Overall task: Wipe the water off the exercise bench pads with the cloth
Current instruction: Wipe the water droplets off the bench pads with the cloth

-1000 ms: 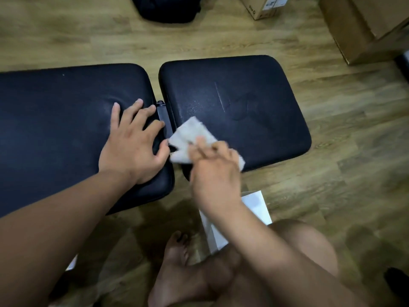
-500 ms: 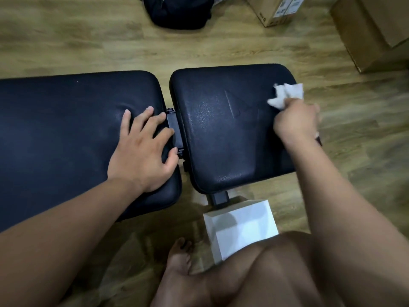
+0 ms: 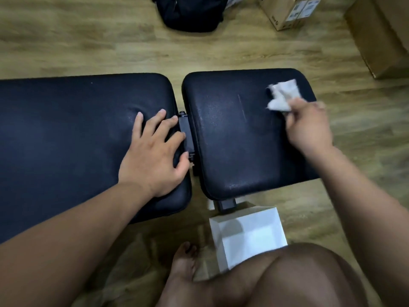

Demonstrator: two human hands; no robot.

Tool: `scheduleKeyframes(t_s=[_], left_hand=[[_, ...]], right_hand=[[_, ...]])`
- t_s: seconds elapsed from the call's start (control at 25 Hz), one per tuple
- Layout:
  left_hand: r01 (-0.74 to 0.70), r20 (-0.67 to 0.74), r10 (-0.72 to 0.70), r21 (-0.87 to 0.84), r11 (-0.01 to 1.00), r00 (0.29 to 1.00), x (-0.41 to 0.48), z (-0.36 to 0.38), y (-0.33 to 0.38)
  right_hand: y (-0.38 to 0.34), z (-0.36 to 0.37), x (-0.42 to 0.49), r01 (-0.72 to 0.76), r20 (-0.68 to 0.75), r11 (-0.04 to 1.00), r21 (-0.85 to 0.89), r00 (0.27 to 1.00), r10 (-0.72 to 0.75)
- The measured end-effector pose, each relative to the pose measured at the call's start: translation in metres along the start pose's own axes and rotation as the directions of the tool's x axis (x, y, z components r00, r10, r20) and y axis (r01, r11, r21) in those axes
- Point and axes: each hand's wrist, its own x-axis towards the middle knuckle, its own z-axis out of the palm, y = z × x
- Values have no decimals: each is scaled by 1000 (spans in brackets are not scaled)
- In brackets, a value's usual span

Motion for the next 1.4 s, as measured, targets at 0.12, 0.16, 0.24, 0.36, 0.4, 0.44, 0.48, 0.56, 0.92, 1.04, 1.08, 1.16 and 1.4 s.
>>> scheduleKeyframes(t_s=[0.12, 0.16, 0.24, 0.36, 0.4, 0.44, 0.48, 0.56, 0.92, 1.04, 1.08, 1.16, 1.4], left_hand=[[-1, 7, 1, 0, 1000, 1000, 0, -1, 1], [-2, 8, 2, -4, 1000, 1000, 0, -1, 0], [-3, 3, 3, -6, 1000, 1000, 0, -1, 1], [-3, -11, 3, -6, 1000, 1000, 0, -1, 1], [-3, -16, 3, -9, 1000, 1000, 0, 0, 0], [-4, -18, 4, -7, 1000, 1000, 0, 0, 0], [-4, -17, 4, -4, 1000, 1000, 0, 0, 0], [-4, -2, 4, 5, 1000, 1000, 0, 0, 0], [7, 21, -7, -5, 1000, 1000, 0, -2, 0], [7, 25, -7, -2, 1000, 1000, 0, -2, 0], [8, 23, -8, -3, 1000, 1000, 0, -2, 0], [7, 21, -7, -2, 1000, 1000, 0, -2, 1], [5, 22, -4, -13, 1000, 1000, 0, -2, 0]], right_hand=[[17, -9, 54, -376, 84, 923, 76, 925, 370], [1, -10, 60, -405, 110, 909, 100, 912, 394], [-56, -1, 48, -318, 87, 941, 120, 947, 309], [-164, 12, -14, 119, 94, 974, 194, 986, -140], [-189, 11, -33, 250, 113, 940, 230, 953, -281], [-201, 13, -43, 319, 111, 906, 279, 926, -361], [-199, 15, -44, 341, 92, 876, 343, 915, -392], [-171, 24, -25, 316, 51, 847, 428, 927, -372], [-11, -2, 76, -300, 40, 906, 299, 953, 302], [-56, 11, 46, -289, 4, 912, 292, 954, 301], [-76, 14, 26, -251, -8, 925, 286, 964, 265], [-120, 14, -26, -127, 12, 950, 287, 992, 129], [-160, 8, -131, 273, -42, 897, 346, 960, -276]])
